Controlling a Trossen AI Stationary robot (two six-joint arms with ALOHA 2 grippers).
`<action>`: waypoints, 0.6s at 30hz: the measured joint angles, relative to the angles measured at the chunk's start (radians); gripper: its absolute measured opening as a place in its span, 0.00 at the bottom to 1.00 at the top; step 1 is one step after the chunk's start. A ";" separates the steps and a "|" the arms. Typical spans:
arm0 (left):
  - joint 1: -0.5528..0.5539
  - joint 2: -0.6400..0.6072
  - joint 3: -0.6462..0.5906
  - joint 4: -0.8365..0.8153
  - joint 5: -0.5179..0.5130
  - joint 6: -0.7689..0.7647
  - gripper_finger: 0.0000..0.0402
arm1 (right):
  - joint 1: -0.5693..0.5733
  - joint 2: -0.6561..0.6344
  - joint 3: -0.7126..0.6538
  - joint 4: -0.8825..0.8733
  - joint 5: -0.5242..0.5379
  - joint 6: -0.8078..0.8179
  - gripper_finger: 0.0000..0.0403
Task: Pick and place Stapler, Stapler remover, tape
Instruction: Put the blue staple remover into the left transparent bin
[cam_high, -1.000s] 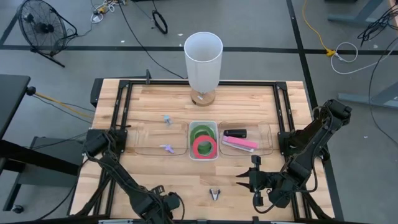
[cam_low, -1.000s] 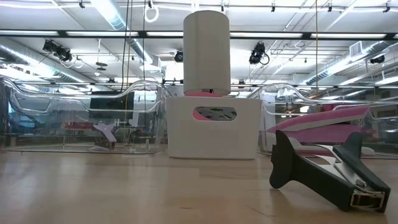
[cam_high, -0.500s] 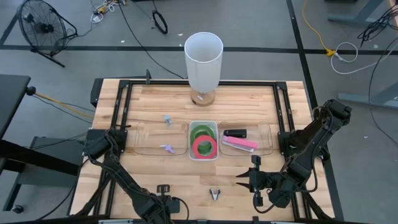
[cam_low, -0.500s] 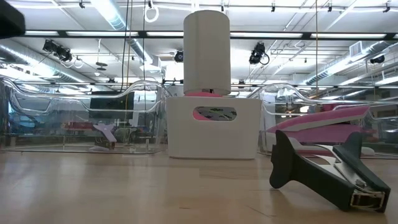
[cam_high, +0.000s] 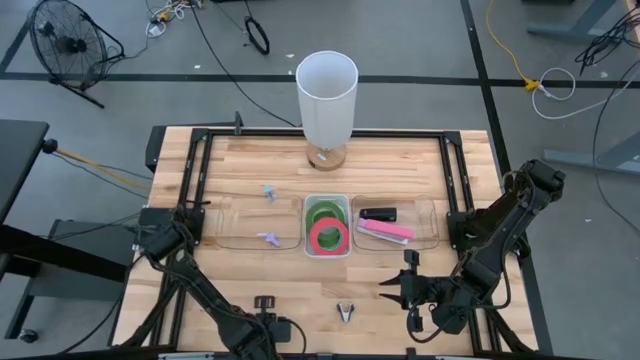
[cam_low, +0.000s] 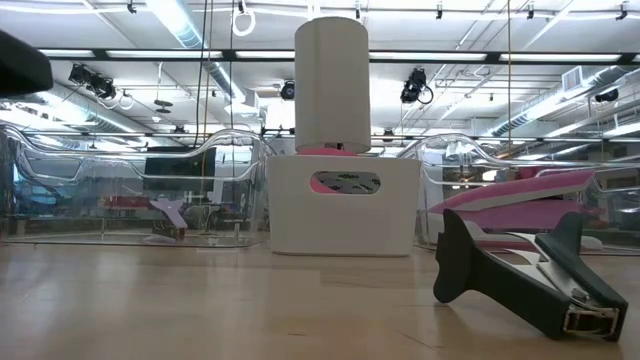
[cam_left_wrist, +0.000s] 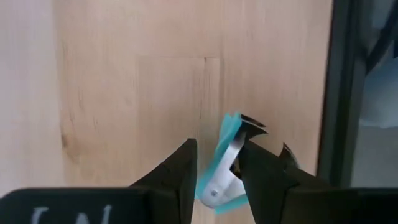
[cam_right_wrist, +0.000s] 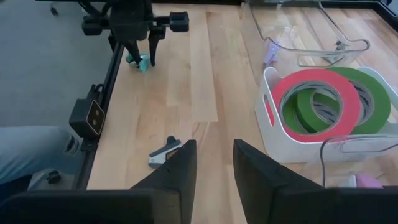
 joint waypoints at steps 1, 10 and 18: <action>0.001 0.005 0.001 -0.001 -0.005 0.000 0.30 | 0.000 0.000 0.000 -0.001 0.000 0.000 0.26; 0.007 0.010 0.001 -0.012 -0.005 -0.015 0.08 | 0.000 0.000 0.000 0.000 0.000 0.001 0.26; 0.010 0.006 0.004 -0.022 -0.040 -0.037 0.08 | 0.000 0.000 0.000 0.000 0.000 0.002 0.26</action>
